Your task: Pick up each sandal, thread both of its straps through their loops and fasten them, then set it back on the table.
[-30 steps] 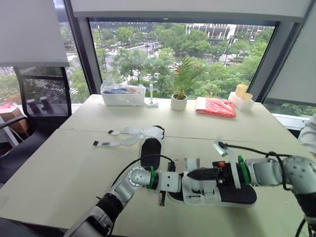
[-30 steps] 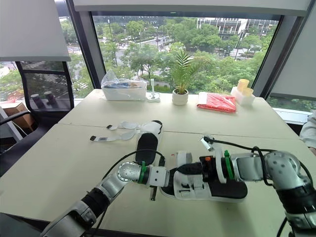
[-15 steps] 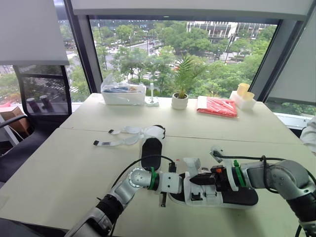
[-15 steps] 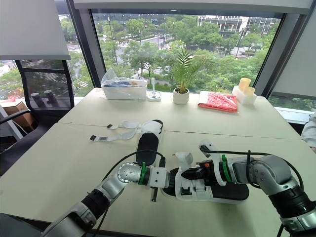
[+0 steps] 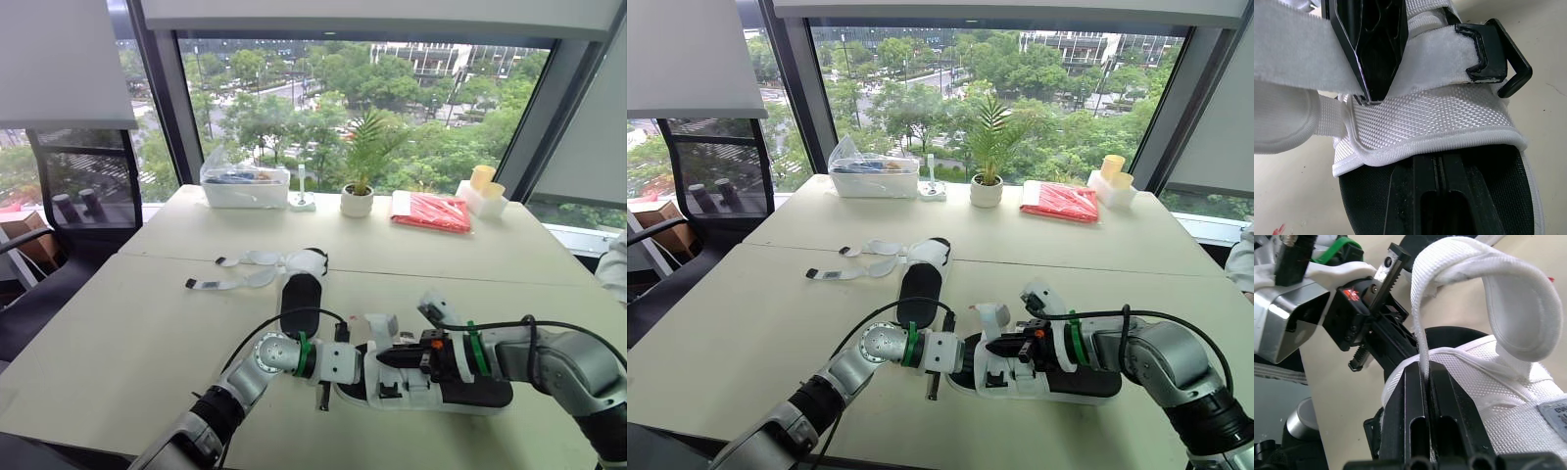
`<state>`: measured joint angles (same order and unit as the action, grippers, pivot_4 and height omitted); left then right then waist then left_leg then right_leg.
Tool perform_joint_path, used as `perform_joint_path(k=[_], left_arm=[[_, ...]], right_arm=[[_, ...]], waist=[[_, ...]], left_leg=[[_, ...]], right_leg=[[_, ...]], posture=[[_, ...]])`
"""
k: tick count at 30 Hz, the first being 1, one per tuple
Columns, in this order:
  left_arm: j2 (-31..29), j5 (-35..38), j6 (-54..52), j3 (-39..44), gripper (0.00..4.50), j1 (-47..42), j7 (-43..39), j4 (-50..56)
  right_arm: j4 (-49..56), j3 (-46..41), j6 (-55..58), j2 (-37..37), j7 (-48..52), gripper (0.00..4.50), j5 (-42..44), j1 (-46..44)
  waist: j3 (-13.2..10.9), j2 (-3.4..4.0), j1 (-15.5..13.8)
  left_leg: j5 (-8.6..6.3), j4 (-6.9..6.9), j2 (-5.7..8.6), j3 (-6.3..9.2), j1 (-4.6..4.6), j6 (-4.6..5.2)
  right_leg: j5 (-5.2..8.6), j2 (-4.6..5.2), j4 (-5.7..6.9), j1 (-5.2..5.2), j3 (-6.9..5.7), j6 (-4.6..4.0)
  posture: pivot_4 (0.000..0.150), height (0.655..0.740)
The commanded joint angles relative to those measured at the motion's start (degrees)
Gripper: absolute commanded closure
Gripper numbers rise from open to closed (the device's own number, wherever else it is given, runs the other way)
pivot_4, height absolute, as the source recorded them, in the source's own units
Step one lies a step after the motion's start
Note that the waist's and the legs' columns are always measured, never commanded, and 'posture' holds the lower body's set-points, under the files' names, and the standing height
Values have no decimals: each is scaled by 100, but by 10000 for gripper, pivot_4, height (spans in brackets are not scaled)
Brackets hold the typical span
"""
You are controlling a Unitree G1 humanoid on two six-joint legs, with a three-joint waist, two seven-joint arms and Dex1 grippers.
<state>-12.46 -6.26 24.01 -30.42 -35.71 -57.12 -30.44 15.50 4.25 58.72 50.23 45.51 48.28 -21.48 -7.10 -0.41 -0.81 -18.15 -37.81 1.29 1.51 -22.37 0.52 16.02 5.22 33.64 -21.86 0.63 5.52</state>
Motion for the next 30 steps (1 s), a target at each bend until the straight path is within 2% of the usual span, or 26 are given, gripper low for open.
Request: perform_joint_path(k=[1, 21, 30], left_arm=[[-277, -654, -566, -505, 45000, 452, -254, -731], [-290, -629, -611, -484, 45000, 446, -262, -640], [-284, -632, -614, -478, 45000, 459, -233, -637]], right_arm=[[296, 95, -236, 62, 295, 44443, -264, 54], [-16, 455, -1173, 74, 1286, 44443, -1423, -242], [165, 455, -1360, 108, 1799, 44443, -1493, -217]], waist=[[0, 0, 0], [0, 1, 3], [0, 1, 2]], left_leg=[[0, 0, 0, 0, 0, 0], [0, -1, 2, 0, 0, 0], [0, -1, 3, 0, 1, 0]], right_leg=[[0, 0, 0, 0, 0, 0], [0, 0, 3, -2, -1, 1], [-1, 0, 6, -1, -1, 2]], posture=[[1500, 7374], [1500, 7374], [1500, 7374]])
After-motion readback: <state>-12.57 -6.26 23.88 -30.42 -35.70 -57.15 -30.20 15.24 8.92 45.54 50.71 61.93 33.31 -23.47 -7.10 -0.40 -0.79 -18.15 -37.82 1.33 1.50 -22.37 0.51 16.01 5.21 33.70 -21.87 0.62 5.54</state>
